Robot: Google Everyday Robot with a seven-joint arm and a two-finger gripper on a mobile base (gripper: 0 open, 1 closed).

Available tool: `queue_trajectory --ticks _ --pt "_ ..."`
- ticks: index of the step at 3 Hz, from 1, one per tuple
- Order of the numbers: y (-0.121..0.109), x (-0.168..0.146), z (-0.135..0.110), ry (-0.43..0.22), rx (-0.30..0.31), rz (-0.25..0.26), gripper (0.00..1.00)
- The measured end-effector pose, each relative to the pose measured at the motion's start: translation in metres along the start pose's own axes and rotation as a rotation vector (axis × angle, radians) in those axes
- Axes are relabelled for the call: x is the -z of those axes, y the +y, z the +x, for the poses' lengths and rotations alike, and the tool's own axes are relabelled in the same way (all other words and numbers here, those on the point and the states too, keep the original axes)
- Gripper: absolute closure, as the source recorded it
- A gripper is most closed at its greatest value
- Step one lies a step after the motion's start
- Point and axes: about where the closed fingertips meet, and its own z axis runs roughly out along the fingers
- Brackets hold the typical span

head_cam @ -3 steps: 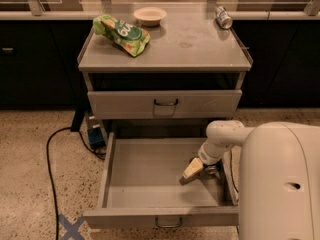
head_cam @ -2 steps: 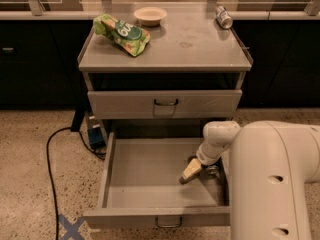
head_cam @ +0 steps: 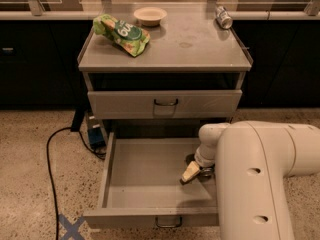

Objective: Pick pepsi can from middle drawer and place on counter

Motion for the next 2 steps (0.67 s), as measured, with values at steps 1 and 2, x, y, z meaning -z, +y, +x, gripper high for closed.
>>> queue_trajectory --ticks 1,2 --pt "0.0 0.0 0.0 0.0 0.0 0.0 0.19" --pt "0.0 0.0 0.0 0.0 0.0 0.0 0.42"
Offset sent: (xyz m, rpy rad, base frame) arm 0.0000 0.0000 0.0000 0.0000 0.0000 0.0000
